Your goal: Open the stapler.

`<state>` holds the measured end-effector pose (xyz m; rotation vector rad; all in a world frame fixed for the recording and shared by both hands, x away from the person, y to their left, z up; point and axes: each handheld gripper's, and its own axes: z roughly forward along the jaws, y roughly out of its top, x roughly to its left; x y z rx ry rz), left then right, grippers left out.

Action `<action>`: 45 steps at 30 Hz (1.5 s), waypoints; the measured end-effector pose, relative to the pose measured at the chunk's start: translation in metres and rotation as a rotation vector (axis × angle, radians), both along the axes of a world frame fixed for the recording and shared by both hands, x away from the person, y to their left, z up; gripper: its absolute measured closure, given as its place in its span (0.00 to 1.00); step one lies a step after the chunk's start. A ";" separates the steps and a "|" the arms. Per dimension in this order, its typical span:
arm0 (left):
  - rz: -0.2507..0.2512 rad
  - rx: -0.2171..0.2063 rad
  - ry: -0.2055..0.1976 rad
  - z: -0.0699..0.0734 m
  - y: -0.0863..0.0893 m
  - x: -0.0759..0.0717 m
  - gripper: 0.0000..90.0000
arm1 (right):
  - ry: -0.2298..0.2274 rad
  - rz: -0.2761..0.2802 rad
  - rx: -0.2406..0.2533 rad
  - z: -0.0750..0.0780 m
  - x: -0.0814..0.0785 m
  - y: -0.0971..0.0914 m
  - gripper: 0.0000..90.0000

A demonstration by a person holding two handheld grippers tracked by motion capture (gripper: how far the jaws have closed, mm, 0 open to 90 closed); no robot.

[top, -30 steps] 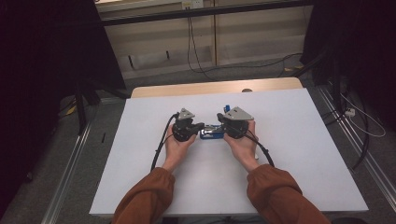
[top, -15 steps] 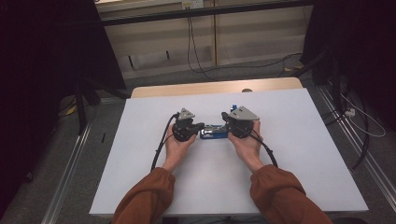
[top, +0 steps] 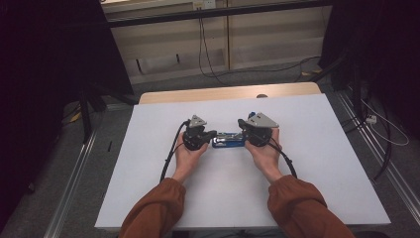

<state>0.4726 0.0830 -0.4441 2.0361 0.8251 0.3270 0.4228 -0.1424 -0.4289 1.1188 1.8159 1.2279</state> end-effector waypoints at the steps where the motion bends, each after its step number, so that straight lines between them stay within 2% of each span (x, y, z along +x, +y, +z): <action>1: 0.001 -0.001 0.000 0.000 0.000 0.000 1.00 | 0.000 -0.001 0.000 0.000 0.000 0.000 1.00; 10: 0.001 -0.001 0.001 0.000 0.000 0.000 1.00 | 0.000 -0.010 0.004 -0.001 -0.001 -0.003 1.00; 18: 0.000 -0.001 0.001 0.000 0.000 0.000 1.00 | 0.015 -0.038 0.009 -0.003 -0.001 -0.016 1.00; 20: -0.002 0.000 0.002 0.000 0.000 0.000 1.00 | 0.027 -0.036 0.026 -0.004 -0.001 -0.021 1.00; 28: -0.002 0.000 0.000 0.000 0.000 0.000 1.00 | 0.035 -0.043 0.027 -0.004 -0.004 -0.029 1.00; 37: -0.007 0.008 -0.006 0.000 0.000 0.000 1.00 | 0.046 -0.033 -0.008 -0.003 -0.006 -0.033 1.00; 40: -0.013 0.000 -0.003 0.000 0.001 0.000 1.00 | 0.063 -0.038 0.022 -0.005 -0.005 -0.037 1.00; 45: -0.011 -0.005 0.002 0.000 0.001 0.000 1.00 | 0.067 -0.048 0.012 -0.007 -0.006 -0.044 1.00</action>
